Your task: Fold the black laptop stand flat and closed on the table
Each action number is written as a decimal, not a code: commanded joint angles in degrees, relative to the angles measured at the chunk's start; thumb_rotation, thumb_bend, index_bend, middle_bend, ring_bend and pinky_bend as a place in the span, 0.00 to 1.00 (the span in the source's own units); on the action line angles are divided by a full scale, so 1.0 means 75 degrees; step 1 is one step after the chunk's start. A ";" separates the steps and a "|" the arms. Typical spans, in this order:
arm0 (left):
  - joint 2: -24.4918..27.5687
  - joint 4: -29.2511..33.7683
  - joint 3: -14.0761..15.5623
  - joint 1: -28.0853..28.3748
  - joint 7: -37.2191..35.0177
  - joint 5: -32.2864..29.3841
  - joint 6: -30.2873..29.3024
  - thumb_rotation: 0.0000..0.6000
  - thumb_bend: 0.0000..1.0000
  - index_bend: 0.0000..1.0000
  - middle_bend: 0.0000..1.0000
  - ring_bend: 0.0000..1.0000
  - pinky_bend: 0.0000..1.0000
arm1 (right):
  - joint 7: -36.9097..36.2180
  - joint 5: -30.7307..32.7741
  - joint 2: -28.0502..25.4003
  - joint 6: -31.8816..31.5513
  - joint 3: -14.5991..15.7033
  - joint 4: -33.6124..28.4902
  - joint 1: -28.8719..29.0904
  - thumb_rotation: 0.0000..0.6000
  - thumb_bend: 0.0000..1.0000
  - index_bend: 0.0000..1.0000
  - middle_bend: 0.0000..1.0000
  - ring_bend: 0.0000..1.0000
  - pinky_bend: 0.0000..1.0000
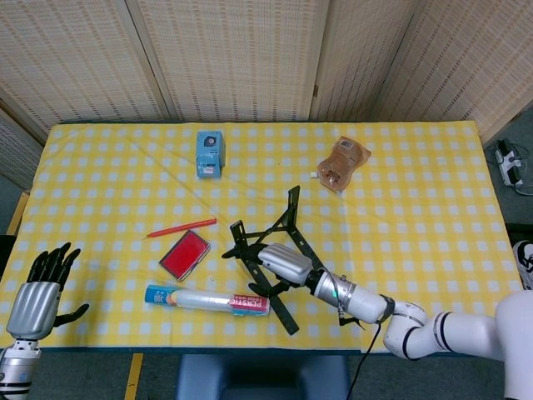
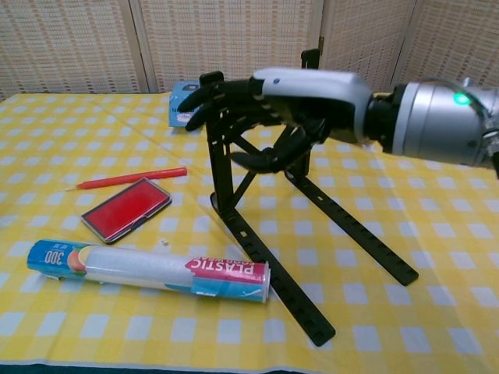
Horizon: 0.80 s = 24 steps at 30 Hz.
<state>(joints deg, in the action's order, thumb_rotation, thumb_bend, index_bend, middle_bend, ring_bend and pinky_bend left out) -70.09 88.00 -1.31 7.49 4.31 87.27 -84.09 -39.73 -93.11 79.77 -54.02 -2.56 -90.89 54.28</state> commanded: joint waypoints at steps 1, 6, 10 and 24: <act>-0.0005 0.0022 -0.0007 0.0017 0.0027 0.0007 0.0018 1.00 0.18 0.00 0.00 0.00 0.00 | 0.0792 0.0152 -0.0911 -0.0860 -0.0297 -0.0905 -0.0583 1.00 0.48 0.14 0.18 0.19 0.18; -0.0002 0.0081 -0.0027 0.0051 0.0091 0.0037 0.0029 1.00 0.18 0.00 0.00 0.00 0.00 | 0.1208 0.1077 -0.1376 -0.0975 -0.0814 -0.1191 -0.0793 1.00 0.35 0.12 0.18 0.18 0.17; 0.0008 0.0140 -0.0027 0.0056 0.0157 0.0025 0.0047 1.00 0.18 0.00 0.00 0.00 0.00 | 0.1548 0.1869 -0.1366 -0.0643 -0.1213 -0.0909 -0.0690 1.00 0.33 0.12 0.17 0.17 0.15; 0.0045 0.0206 -0.0036 0.0005 0.0229 -0.0115 0.0075 1.00 0.18 0.00 0.00 0.00 0.00 | 0.1923 0.3722 -0.0473 0.1159 -0.1956 0.0885 0.0093 1.00 0.33 0.11 0.17 0.16 0.10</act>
<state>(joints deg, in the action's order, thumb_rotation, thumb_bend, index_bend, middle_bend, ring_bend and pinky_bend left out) -69.75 89.55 -1.58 7.52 6.02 86.42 -83.53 -25.34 -66.80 74.75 -48.15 -16.42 -86.06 53.46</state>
